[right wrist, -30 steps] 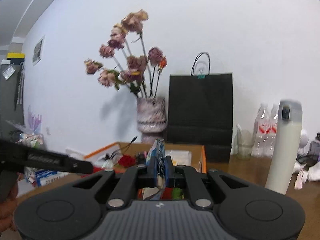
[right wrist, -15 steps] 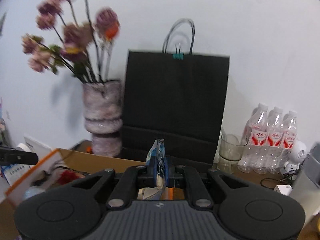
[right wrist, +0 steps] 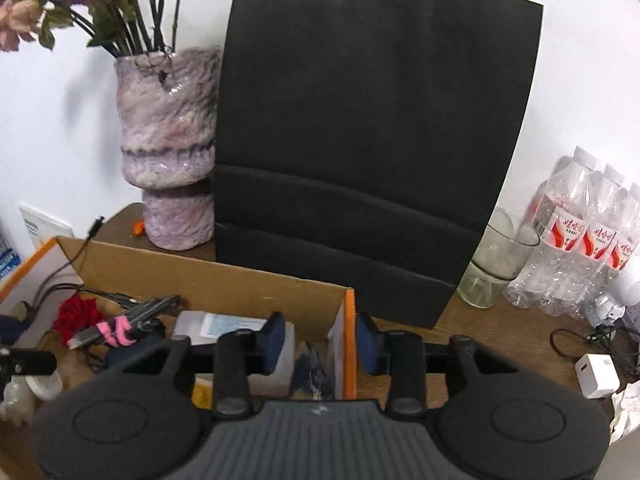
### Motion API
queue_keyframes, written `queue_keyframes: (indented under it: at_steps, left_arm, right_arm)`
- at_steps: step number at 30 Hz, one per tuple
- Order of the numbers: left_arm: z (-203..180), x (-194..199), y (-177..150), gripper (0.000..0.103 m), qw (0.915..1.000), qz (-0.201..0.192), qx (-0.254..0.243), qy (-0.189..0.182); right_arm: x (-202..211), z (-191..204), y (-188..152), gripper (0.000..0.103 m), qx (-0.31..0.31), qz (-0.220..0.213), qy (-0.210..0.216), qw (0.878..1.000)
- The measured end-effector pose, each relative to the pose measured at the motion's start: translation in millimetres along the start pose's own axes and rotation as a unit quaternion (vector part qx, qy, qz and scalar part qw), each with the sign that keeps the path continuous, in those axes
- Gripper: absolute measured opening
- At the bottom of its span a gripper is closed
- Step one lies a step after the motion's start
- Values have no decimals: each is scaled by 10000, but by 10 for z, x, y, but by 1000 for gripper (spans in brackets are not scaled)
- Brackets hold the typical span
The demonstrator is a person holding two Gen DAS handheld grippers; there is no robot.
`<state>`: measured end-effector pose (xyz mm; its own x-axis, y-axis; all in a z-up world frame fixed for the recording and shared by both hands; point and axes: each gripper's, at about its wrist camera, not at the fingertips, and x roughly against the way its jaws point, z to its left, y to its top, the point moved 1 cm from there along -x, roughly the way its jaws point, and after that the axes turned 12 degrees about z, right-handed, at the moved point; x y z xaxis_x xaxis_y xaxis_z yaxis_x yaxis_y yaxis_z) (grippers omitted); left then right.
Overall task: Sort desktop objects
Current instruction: 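Carry the lid and packet into the cardboard box and release both, then move both open tools back over the table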
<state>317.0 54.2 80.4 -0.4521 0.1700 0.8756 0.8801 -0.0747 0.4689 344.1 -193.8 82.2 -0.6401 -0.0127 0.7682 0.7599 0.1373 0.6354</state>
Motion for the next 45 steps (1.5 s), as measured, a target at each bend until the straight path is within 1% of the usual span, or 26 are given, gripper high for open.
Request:
queue_keyframes:
  at_steps: [2, 3, 4, 5, 6, 7, 8, 11, 14, 16, 18, 19, 22, 24, 28, 32, 35, 37, 39, 42, 45]
  left_arm:
    - [-24, 130, 41, 84, 10000, -51, 62, 19]
    - [-41, 191, 48, 86, 9999, -74, 94, 30]
    - [-60, 268, 36, 88, 9999, -82, 111, 29]
    - [-83, 340, 20, 91, 9999, -66, 111, 20]
    - [-106, 398, 1, 93, 9999, -45, 104, 16]
    - [-135, 460, -32, 98, 10000, -19, 80, 8]
    - [-168, 526, -75, 100, 10000, 13, 37, -20]
    - [-244, 707, -235, 103, 10000, -1, -7, -63]
    - [-270, 895, -428, 103, 9999, -73, 112, -47]
    - [-278, 1006, -584, 103, 9997, -136, 184, -68]
    - [-289, 1094, -779, 103, 9993, -288, 243, -85]
    - [-298, 1117, -868, 103, 9990, -351, 267, -85]
    - [-360, 1136, -1223, 103, 9976, -614, 333, -3]
    - [-407, 1125, -1499, 103, 9966, -759, 331, 58]
    - [-490, 1093, -2081, 103, 9920, -1091, 609, 160]
    - [-593, 1084, -2604, 103, 9918, -1136, 539, 214]
    - [-683, 1116, -2930, 103, 9912, -1206, 462, 290]
    - [-734, 1141, -3121, 103, 9913, -1197, 501, 205]
    - [-771, 1171, -3282, 103, 9905, -1243, 586, 101]
    - [-824, 1201, -3494, 103, 9879, -1377, 699, 116]
    - [-878, 1202, -3630, 103, 9876, -1391, 702, 170]
  right_arm:
    - [156, -37, 36, 38, -58, -8, 109, 9999]
    - [263, -59, 56, 40, -89, -26, 190, 9998]
    - [358, -70, 68, 46, -117, -33, 253, 9996]
    - [454, -78, 83, 57, -146, -15, 317, 9994]
    - [552, -87, 91, 63, -173, 23, 383, 9991]
    - [655, -92, 94, 74, -199, 83, 465, 9987]
    - [746, -101, 77, 79, -231, 118, 550, 9982]
    - [1009, -75, -12, 81, -245, 186, 709, 9970]
    - [1244, -6, -180, 86, -143, 168, 694, 9973]
    - [1380, 38, -356, 87, -93, 103, 710, 9974]
    - [1490, 74, -560, 89, -73, -38, 767, 9970]
    - [1526, 99, -689, 91, -75, -122, 790, 9968]
    - [1546, 189, -1062, 91, -70, -249, 772, 9967]
    - [1515, 257, -1343, 91, -66, -241, 696, 9973]
    - [1510, 366, -1898, 91, -47, -271, 648, 9975]
    - [1596, 461, -2450, 91, -33, -294, 725, 9969]
    - [1725, 490, -2819, 91, -38, -409, 776, 9961]
    - [1826, 464, -3008, 91, -107, -496, 901, 9946]
    - [1920, 416, -3157, 91, -236, -483, 1016, 9934]
    - [2052, 366, -3312, 91, -258, -549, 1073, 9924]
    - [2166, 348, -3423, 93, -205, -691, 1055, 9918]
